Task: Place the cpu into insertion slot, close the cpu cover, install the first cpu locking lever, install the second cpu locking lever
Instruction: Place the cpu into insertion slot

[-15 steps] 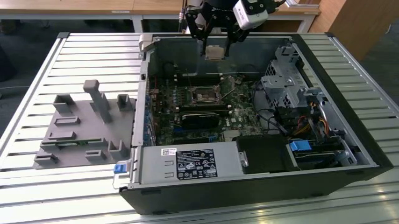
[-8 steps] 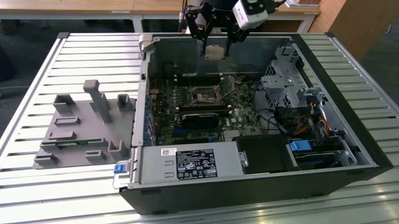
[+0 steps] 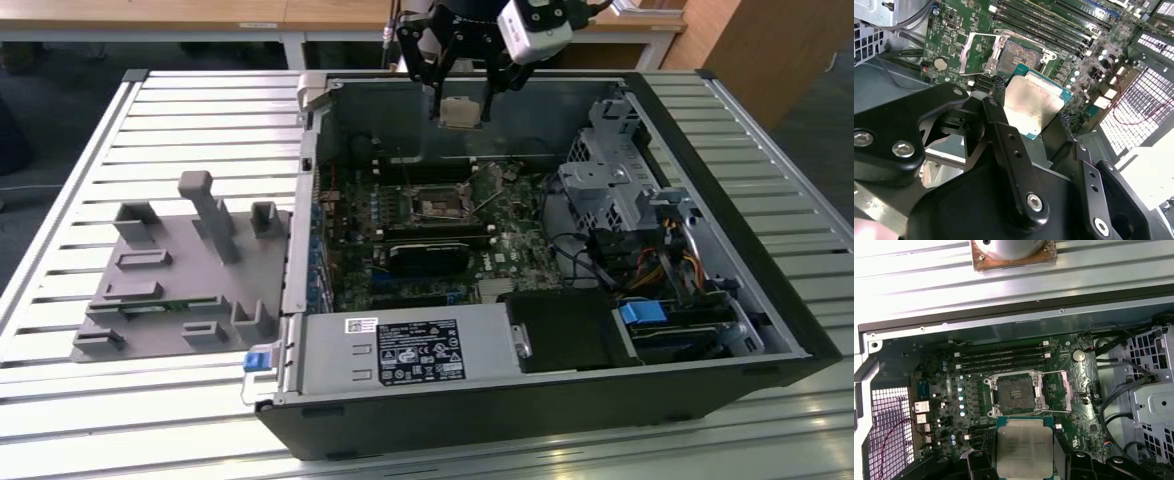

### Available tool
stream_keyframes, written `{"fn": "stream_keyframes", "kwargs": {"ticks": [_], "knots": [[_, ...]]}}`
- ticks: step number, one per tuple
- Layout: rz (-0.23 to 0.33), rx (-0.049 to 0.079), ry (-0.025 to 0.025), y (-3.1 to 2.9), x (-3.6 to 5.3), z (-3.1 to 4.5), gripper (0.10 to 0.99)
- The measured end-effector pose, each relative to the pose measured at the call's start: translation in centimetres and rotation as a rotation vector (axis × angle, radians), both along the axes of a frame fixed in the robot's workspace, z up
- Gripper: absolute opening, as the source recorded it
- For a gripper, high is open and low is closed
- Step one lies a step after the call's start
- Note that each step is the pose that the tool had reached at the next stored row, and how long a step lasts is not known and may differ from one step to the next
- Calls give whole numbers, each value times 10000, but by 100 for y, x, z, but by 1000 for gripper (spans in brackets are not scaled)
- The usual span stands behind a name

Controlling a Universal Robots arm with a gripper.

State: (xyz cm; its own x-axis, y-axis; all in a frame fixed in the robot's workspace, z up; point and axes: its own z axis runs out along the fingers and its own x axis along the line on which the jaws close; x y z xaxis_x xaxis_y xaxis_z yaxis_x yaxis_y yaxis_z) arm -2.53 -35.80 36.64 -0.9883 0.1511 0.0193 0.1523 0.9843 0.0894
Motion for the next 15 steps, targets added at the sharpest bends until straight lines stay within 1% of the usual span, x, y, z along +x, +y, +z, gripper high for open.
{"fn": "stream_keyframes", "kwargs": {"ticks": [15], "knots": [[-189, 0, 0, 0, 0, 0, 541]]}}
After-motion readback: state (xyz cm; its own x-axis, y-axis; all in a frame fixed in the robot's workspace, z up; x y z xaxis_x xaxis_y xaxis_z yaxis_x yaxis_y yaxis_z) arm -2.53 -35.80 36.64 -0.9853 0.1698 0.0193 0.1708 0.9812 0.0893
